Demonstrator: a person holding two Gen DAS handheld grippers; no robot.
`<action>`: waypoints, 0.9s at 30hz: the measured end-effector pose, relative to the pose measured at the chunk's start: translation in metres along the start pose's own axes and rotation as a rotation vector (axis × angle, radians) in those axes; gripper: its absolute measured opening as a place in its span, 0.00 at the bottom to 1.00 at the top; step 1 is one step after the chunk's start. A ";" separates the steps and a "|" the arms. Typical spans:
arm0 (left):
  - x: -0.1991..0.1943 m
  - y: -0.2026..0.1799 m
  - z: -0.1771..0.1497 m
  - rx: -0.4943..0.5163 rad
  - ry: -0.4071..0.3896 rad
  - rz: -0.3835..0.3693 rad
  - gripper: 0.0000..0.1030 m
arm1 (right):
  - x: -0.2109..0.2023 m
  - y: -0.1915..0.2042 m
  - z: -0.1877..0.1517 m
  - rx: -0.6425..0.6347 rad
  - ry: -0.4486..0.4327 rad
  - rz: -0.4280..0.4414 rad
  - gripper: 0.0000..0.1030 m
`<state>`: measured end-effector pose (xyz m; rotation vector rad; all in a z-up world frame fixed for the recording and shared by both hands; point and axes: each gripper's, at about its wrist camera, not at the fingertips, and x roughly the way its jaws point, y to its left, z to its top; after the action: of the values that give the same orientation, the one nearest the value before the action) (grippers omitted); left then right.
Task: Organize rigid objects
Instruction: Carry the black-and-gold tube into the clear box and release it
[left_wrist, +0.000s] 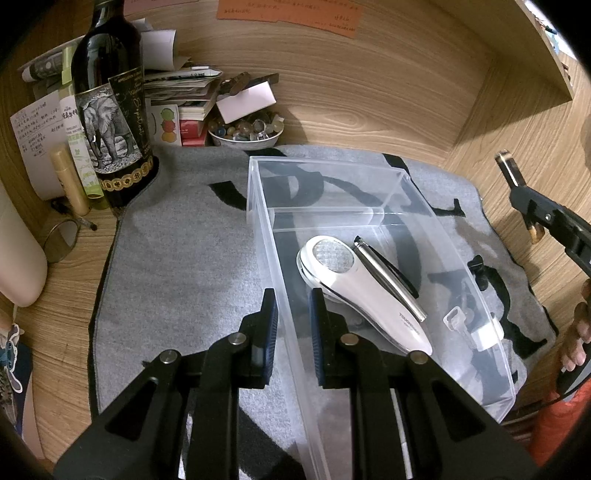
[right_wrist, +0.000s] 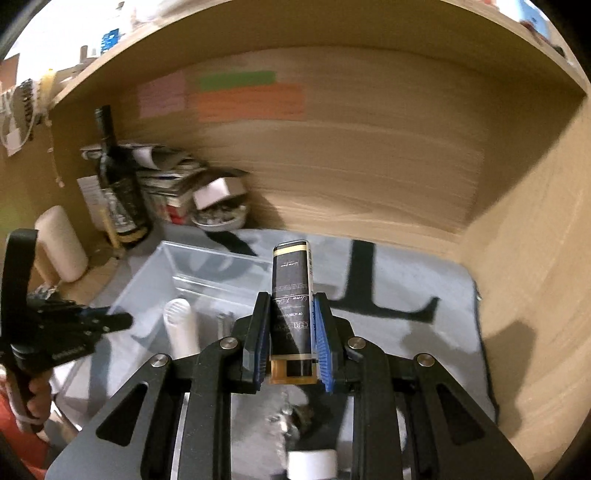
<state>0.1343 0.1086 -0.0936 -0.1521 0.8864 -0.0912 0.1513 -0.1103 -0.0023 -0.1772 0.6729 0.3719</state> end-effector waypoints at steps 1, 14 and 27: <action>0.000 0.000 0.000 0.000 0.000 0.000 0.15 | 0.002 0.004 0.001 -0.005 0.000 0.010 0.20; 0.000 -0.002 0.001 -0.001 -0.001 -0.001 0.15 | 0.046 0.051 -0.005 -0.123 0.120 0.090 0.20; 0.000 -0.004 0.002 0.000 -0.004 -0.001 0.15 | 0.077 0.068 -0.022 -0.187 0.242 0.101 0.20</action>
<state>0.1358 0.1044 -0.0921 -0.1523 0.8828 -0.0916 0.1678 -0.0323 -0.0707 -0.3709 0.8875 0.5159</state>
